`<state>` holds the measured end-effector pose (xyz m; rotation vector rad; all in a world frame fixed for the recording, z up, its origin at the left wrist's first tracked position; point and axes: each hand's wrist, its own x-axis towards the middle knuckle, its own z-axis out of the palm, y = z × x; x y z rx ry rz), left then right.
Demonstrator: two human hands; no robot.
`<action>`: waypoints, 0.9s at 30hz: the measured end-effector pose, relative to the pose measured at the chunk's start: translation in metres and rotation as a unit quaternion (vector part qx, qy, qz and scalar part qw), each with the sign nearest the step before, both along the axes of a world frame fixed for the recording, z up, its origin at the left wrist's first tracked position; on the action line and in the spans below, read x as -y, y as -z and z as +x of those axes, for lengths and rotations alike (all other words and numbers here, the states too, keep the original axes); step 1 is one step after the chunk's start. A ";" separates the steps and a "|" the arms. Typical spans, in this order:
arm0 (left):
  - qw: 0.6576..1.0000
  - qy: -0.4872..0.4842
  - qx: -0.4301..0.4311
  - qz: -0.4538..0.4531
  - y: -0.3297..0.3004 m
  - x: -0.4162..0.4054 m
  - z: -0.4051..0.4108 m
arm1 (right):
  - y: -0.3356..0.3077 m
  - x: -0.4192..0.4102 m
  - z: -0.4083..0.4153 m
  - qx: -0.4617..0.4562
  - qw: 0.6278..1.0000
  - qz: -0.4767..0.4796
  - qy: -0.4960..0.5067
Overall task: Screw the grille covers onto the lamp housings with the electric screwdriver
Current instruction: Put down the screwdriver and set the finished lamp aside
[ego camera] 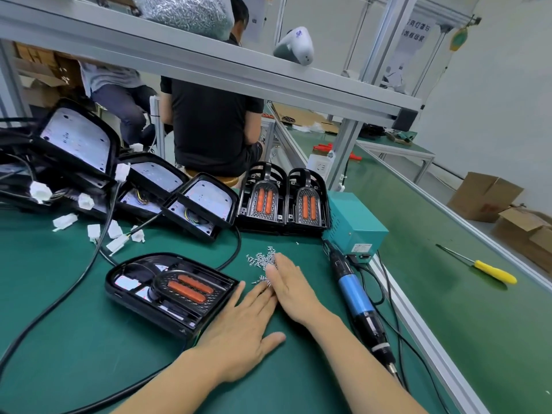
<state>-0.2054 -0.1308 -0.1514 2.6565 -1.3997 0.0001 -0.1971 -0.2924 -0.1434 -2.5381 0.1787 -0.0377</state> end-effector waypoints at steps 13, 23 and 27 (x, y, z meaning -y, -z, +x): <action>0.991 -0.074 -0.049 -0.103 -0.003 0.009 0.007 | 0.000 0.031 0.048 0.011 0.997 -0.067 0.023; 0.988 -0.083 -0.033 -0.129 -0.004 0.007 0.004 | -0.020 0.013 0.053 -0.027 0.996 -0.007 -0.079; 0.987 -0.097 -0.031 -0.121 -0.002 0.007 0.004 | -0.015 0.007 0.039 -0.010 0.994 0.018 -0.106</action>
